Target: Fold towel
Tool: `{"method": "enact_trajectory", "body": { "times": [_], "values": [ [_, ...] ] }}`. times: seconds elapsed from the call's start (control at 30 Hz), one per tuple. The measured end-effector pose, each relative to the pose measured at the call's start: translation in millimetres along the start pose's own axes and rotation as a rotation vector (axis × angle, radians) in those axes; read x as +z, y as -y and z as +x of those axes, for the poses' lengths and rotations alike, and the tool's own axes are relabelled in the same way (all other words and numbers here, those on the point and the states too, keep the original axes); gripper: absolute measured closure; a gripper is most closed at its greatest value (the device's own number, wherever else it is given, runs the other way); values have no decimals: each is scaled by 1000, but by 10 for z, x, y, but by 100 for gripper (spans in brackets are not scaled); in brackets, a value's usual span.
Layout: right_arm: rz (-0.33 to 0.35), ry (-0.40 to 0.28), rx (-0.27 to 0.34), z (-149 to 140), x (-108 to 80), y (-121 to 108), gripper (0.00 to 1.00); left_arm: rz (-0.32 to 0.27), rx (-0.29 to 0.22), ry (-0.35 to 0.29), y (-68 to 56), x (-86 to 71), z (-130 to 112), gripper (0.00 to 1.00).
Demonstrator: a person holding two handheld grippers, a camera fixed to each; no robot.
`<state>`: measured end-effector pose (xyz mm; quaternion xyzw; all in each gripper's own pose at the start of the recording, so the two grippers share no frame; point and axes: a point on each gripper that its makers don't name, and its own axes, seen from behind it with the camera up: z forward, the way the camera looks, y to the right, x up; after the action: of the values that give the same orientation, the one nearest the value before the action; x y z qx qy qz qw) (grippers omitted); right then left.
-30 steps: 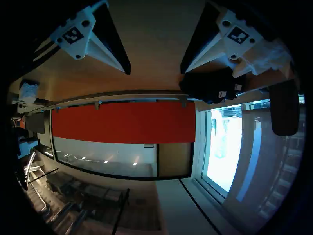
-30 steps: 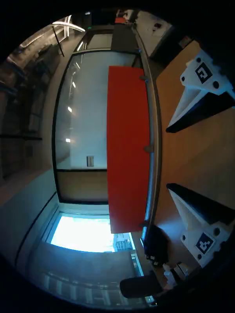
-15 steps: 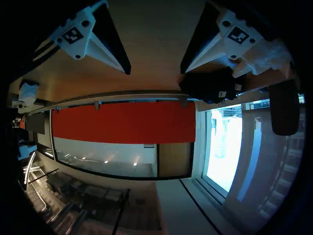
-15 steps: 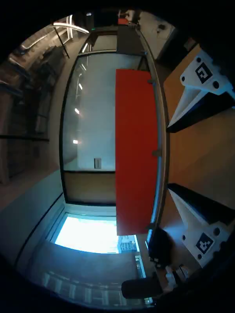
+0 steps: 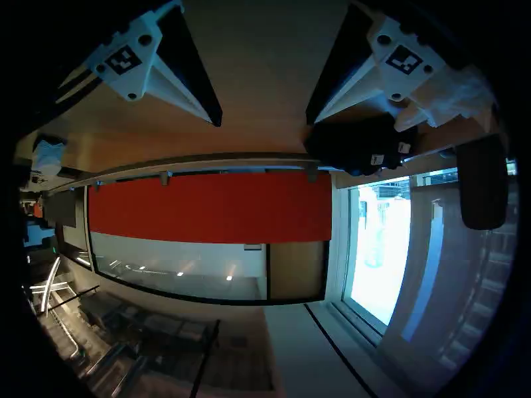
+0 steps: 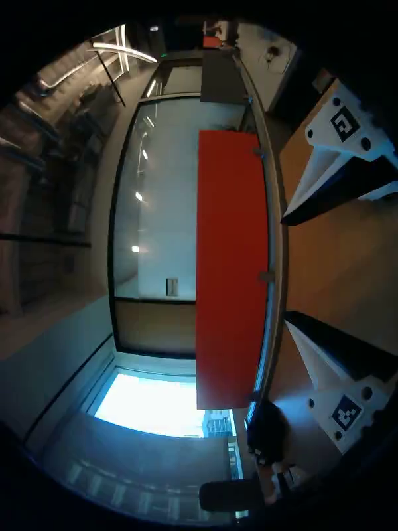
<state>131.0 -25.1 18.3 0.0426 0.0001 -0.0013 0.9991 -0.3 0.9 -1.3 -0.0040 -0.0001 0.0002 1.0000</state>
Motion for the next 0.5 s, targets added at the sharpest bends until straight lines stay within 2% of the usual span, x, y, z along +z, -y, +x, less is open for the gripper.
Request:
{"method": "enact_trajectory", "body": {
  "times": [0.2,0.5],
  "values": [
    [-1,11,27,-292,-21,-56,1,0,-1,0,-4,-2,3,6],
    [-3,19,-24,-614,-21,-52,0,0,-1,0,-3,2,1,6]
  ]
}}
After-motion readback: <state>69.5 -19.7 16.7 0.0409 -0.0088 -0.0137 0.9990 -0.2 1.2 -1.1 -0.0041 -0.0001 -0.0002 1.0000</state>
